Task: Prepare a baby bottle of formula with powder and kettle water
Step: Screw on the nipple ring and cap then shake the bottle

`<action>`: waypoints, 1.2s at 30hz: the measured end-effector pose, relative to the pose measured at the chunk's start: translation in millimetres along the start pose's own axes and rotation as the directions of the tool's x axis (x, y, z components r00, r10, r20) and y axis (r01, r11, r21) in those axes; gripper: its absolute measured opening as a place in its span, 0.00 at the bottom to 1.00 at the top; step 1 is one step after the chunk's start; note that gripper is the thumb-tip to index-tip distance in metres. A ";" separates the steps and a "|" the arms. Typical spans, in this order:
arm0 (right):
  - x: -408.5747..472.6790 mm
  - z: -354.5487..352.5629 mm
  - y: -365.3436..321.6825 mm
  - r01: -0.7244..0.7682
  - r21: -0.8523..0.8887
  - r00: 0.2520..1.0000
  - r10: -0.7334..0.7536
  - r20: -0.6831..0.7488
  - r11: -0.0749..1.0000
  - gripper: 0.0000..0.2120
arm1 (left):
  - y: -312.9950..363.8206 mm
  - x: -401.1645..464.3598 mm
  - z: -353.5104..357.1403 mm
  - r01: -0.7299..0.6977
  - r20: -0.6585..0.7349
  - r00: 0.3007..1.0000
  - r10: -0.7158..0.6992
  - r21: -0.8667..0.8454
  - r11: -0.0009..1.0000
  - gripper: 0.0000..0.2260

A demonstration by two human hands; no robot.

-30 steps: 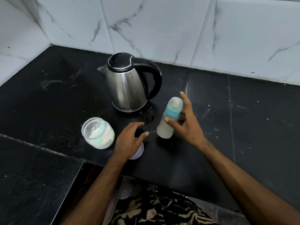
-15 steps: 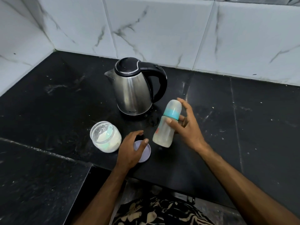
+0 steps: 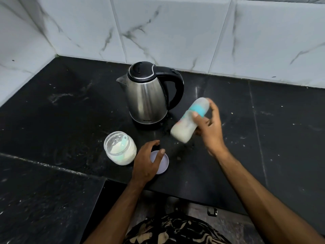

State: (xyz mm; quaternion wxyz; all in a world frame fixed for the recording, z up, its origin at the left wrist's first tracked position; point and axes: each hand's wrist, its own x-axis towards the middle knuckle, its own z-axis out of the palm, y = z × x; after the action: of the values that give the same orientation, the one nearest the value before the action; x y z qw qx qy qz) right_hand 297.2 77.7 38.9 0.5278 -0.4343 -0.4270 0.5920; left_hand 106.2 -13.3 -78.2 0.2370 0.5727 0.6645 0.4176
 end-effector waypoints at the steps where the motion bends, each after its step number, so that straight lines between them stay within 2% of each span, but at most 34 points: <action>1: 4.0 0.1 -1.0 0.007 0.061 0.996 -0.001 -0.092 0.998 0.27 | 0.2 -0.1 0.2 -0.001 0.001 1.000 0.001 -0.003 1.000 0.23; 3: 4.0 1.6 2.2 0.003 0.118 0.988 0.015 -0.155 0.993 0.26 | 0.0 -0.3 0.2 0.001 0.003 1.000 -0.001 -0.005 1.000 0.23; 5: -9.1 3.6 8.2 -0.058 0.038 0.998 0.059 -0.024 0.998 0.26 | -0.1 0.2 0.2 -0.007 -0.004 1.000 0.007 -0.004 1.000 0.23; 7: -22.2 3.9 11.8 -0.110 -0.131 0.976 0.132 0.171 0.985 0.29 | 0.6 0.8 0.7 -0.018 -0.009 1.000 0.018 -0.002 1.000 0.23; 8: -24.0 3.6 11.5 -0.105 -0.158 0.970 0.136 0.203 0.982 0.31 | 0.9 0.7 1.0 -0.019 -0.012 1.000 0.019 -0.002 1.000 0.23; 9: -21.7 3.3 10.7 -0.087 -0.133 0.980 0.109 0.168 0.987 0.30 | 0.7 0.4 1.1 -0.015 -0.015 1.000 0.015 -0.002 1.000 0.22; 12: -6.8 4.6 1.7 -0.026 0.082 0.992 0.036 -0.122 0.996 0.25 | -1.1 -0.4 1.8 -0.007 -0.025 1.000 0.007 -0.010 1.000 0.21; 13: -3.7 4.7 1.7 -0.010 0.147 0.984 0.036 -0.175 0.989 0.24 | -1.5 -0.3 1.9 -0.007 -0.024 1.000 0.007 -0.010 1.000 0.20; 14: -5.3 6.5 1.7 -0.014 0.176 0.985 0.044 -0.167 0.984 0.24 | -1.7 -0.1 2.2 -0.008 -0.024 1.000 0.008 -0.009 1.000 0.20; 16: -17.9 9.7 6.2 -0.071 0.086 0.997 0.071 -0.004 0.994 0.27 | -2.3 0.7 2.5 -0.021 -0.029 0.999 0.021 -0.002 1.000 0.21; 18: -31.8 11.7 9.4 -0.098 -0.125 0.969 0.123 0.214 0.987 0.32 | -1.9 1.3 2.3 -0.039 -0.033 0.999 0.039 -0.003 0.999 0.21; 19: -34.0 11.5 10.0 -0.087 -0.170 0.957 0.130 0.259 0.982 0.33 | -2.2 1.3 2.0 -0.042 -0.030 0.999 0.042 -0.005 0.999 0.21; 20: -32.8 12.3 8.7 -0.071 -0.148 0.965 0.105 0.242 0.986 0.32 | -2.5 1.1 1.9 -0.042 -0.028 0.999 0.042 -0.004 0.999 0.21; 22: -24.8 14.3 4.4 -0.050 -0.003 0.996 0.050 0.070 0.999 0.29 | -2.9 0.7 2.1 -0.040 -0.029 0.999 0.040 0.000 0.999 0.21; 24: -17.2 16.2 3.6 -0.037 0.150 0.995 0.050 -0.085 0.988 0.27 | -3.5 0.0 2.8 -0.032 -0.029 0.999 0.032 -0.001 1.000 0.21; 25: -18.7 17.5 4.8 -0.038 0.176 0.994 0.055 -0.092 0.984 0.27 | -4.0 0.0 3.1 -0.031 -0.029 0.999 0.031 -0.004 0.999 0.20; 27: -32.7 19.9 8.9 -0.083 0.087 0.996 0.080 0.045 0.993 0.29 | -8.5 0.5 3.7 -0.038 -0.026 0.999 0.037 -0.029 0.999 0.18; 29: -46.5 19.5 11.0 -0.117 -0.116 0.955 0.144 0.258 0.986 0.32 | -12.6 1.4 4.4 -0.043 -0.014 0.999 0.043 -0.052 0.998 0.15; 30: -47.6 17.5 10.5 -0.100 -0.174 0.940 0.151 0.308 0.980 0.34 | -12.6 1.6 4.6 -0.040 -0.015 0.999 0.039 -0.048 0.998 0.15; 31: -43.9 16.5 9.0 -0.075 -0.168 0.948 0.122 0.293 0.983 0.34 | -11.9 1.2 4.4 -0.038 -0.021 0.999 0.037 -0.037 0.999 0.15; 34: -21.9 16.7 -2.4 -0.030 0.066 0.999 0.031 -0.017 0.997 0.28 | -6.6 -0.2 3.4 -0.049 -0.043 0.998 0.049 0.003 0.999 0.19; 36: -14.0 17.9 -4.3 0.004 0.175 0.992 0.018 -0.127 0.985 0.27 | -5.7 -0.6 3.5 -0.044 -0.041 0.998 0.045 0.004 0.999 0.20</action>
State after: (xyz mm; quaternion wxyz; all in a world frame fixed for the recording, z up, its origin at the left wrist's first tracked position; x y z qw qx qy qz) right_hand 282.0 63.2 48.6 0.5881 -0.4247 -0.3371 0.6001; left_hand 105.9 -12.9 -84.9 0.2130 0.5791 0.6570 0.4332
